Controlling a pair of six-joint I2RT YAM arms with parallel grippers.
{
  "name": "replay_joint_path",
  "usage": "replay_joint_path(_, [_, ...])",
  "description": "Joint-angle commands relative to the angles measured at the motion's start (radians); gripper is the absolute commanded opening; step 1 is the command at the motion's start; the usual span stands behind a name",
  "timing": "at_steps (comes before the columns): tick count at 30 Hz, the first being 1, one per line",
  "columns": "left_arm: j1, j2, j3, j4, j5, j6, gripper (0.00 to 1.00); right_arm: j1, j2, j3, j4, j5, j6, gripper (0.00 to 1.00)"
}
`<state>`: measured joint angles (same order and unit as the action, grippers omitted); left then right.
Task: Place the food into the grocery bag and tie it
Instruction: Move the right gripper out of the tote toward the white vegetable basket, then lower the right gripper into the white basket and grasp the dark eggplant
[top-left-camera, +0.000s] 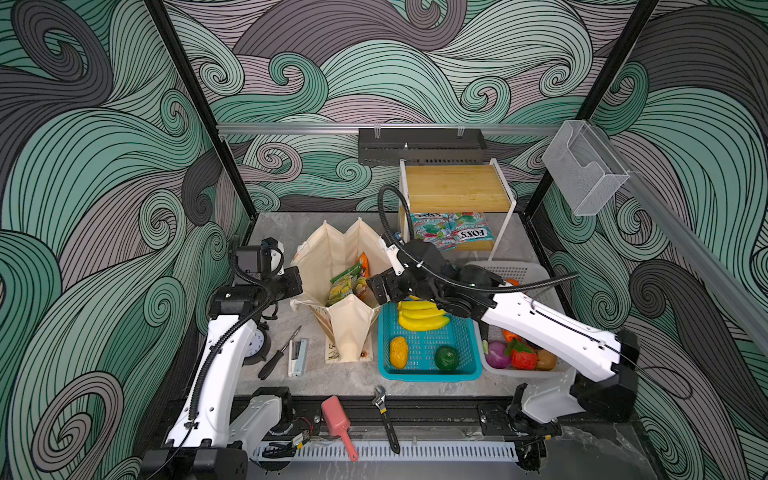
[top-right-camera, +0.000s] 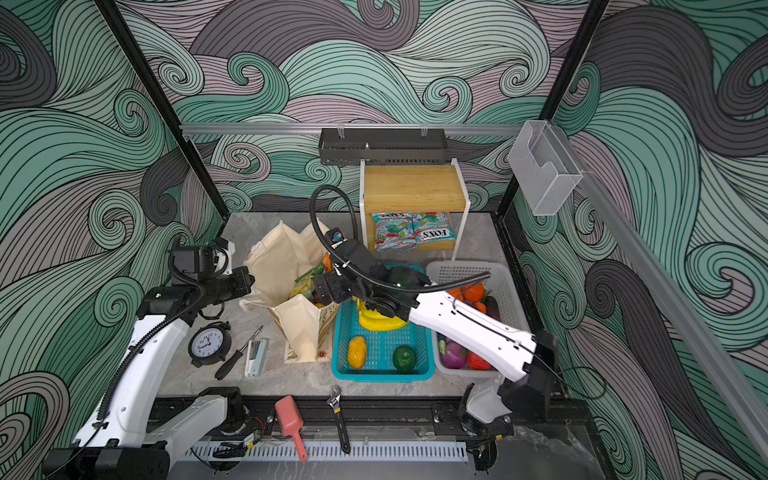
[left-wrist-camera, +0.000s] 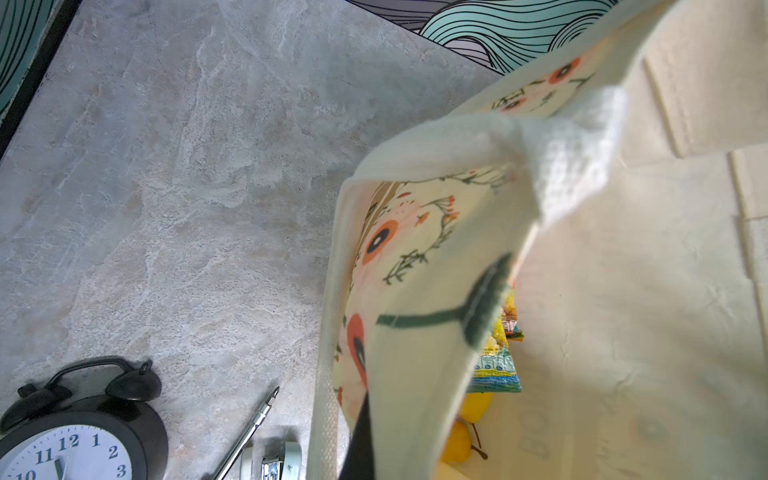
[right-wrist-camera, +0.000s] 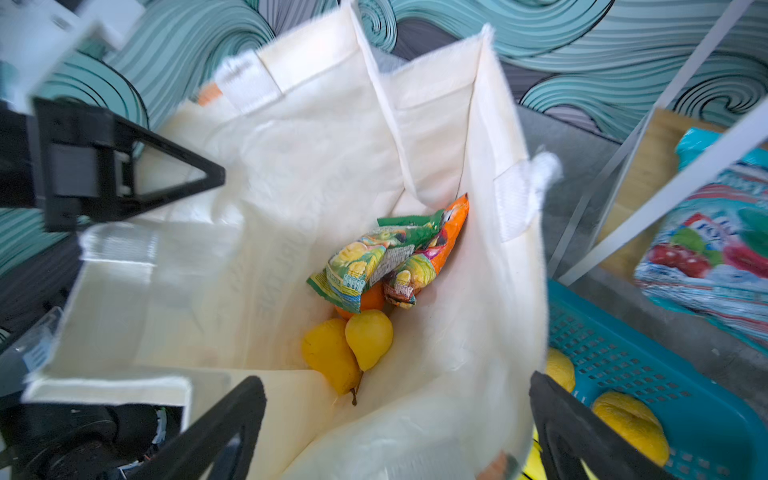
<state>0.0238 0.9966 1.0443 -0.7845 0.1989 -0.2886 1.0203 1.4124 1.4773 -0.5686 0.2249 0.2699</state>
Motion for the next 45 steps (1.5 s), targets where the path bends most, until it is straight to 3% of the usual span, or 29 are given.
replay_joint_path(1, [0.005, -0.013, 0.003, 0.014, 0.012, 0.001, 0.0, -0.001, -0.156, -0.142, 0.148, 0.04, -0.084, 1.0])
replay_joint_path(3, [0.005, -0.019, 0.002, 0.019, 0.02, -0.001, 0.0, -0.007, -0.243, -0.211, 0.169, 0.046, -0.13, 1.0])
replay_joint_path(6, [0.005, -0.015, -0.001, 0.022, 0.018, -0.004, 0.0, -0.022, -0.306, -0.215, 0.021, 0.128, -0.12, 1.0])
replay_joint_path(11, [0.004, -0.012, -0.001, 0.027, 0.045, -0.011, 0.0, -0.141, -0.412, -0.281, -0.199, 0.255, 0.048, 1.0])
replay_joint_path(13, [0.004, -0.012, -0.001, 0.026, 0.045, -0.011, 0.0, -0.236, -0.459, -0.325, -0.251, 0.204, 0.126, 1.0])
replay_joint_path(16, [0.004, -0.015, -0.003, 0.03, 0.051, -0.013, 0.0, -0.406, -0.518, -0.408, -0.256, 0.02, 0.2, 1.0])
replay_joint_path(19, [0.003, -0.009, -0.002, 0.028, 0.053, -0.013, 0.0, -0.512, -0.538, -0.459, -0.254, -0.098, 0.255, 1.0])
replay_joint_path(30, [-0.005, -0.002, -0.003, 0.026, 0.037, -0.009, 0.0, -0.615, -0.579, -0.553, -0.283, 0.012, 0.567, 1.0])
replay_joint_path(40, [-0.009, 0.007, -0.002, 0.026, 0.047, -0.01, 0.0, -0.867, -0.557, -0.684, -0.246, -0.232, 0.598, 1.0])
replay_joint_path(45, [-0.009, 0.011, -0.001, 0.023, 0.046, -0.009, 0.0, -0.91, -0.532, -0.726, -0.199, -0.278, 0.608, 0.94])
